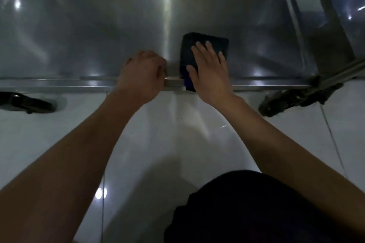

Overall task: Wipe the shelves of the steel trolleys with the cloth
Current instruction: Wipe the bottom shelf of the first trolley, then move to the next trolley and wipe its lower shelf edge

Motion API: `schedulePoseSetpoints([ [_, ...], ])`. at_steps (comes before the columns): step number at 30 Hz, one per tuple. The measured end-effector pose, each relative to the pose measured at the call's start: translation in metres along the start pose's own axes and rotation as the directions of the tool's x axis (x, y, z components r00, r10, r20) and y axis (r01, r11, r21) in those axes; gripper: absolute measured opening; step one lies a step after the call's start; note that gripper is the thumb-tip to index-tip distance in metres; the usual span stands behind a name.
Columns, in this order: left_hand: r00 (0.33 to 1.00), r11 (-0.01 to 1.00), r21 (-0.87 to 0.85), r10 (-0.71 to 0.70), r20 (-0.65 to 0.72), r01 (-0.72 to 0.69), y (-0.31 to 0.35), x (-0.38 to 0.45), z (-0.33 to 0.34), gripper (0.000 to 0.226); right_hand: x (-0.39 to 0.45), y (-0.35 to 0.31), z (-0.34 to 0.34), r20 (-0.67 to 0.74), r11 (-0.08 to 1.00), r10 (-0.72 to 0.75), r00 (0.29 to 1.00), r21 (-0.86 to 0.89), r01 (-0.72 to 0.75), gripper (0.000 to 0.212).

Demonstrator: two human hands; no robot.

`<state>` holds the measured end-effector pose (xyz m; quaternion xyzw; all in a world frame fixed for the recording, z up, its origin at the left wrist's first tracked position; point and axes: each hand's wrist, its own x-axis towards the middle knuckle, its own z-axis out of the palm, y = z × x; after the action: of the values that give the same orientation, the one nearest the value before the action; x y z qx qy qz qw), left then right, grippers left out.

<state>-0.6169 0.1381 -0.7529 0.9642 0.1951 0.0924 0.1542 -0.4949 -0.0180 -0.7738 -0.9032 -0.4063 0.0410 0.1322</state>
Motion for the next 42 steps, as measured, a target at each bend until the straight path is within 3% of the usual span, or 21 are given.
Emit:
schedulePoseSetpoints([
  [12,0.970,0.974,0.035,-0.219,-0.111,0.224,-0.113,-0.058,-0.058,0.028,0.048,-0.153,0.041,0.162,0.979,-0.203,0.966,0.026,0.202,0.066],
  [17,0.919,0.944,-0.071,-0.330,-0.216,0.322,-0.129,-0.068,-0.065,0.024,0.057,-0.190,0.047,0.160,0.962,-0.272,0.949,0.026,0.271,0.075],
  [22,0.838,0.874,-0.213,-0.482,-0.257,0.437,-0.132,-0.069,-0.071,0.021,0.060,-0.200,0.039,0.182,0.929,-0.362,0.914,-0.013,0.370,0.059],
  [28,0.789,0.788,-0.240,-0.603,-0.117,0.567,-0.110,-0.103,-0.092,0.023,0.066,-0.221,0.011,0.402,0.885,-0.359,0.842,-0.140,0.444,0.068],
  [34,0.686,0.694,-0.088,-0.672,0.277,0.715,-0.068,-0.139,-0.148,0.033,0.024,-0.240,-0.053,0.432,0.950,-0.294,0.853,0.031,0.312,0.035],
  [38,0.642,0.643,-0.118,-0.696,0.321,0.756,-0.036,-0.176,-0.224,0.035,-0.029,-0.261,-0.127,0.471,0.944,-0.327,0.819,0.192,0.267,0.049],
  [42,0.608,0.585,-0.176,-0.723,0.329,0.792,0.004,-0.222,-0.322,0.037,-0.066,-0.301,-0.221,0.547,0.936,-0.345,0.763,0.265,0.233,0.050],
])
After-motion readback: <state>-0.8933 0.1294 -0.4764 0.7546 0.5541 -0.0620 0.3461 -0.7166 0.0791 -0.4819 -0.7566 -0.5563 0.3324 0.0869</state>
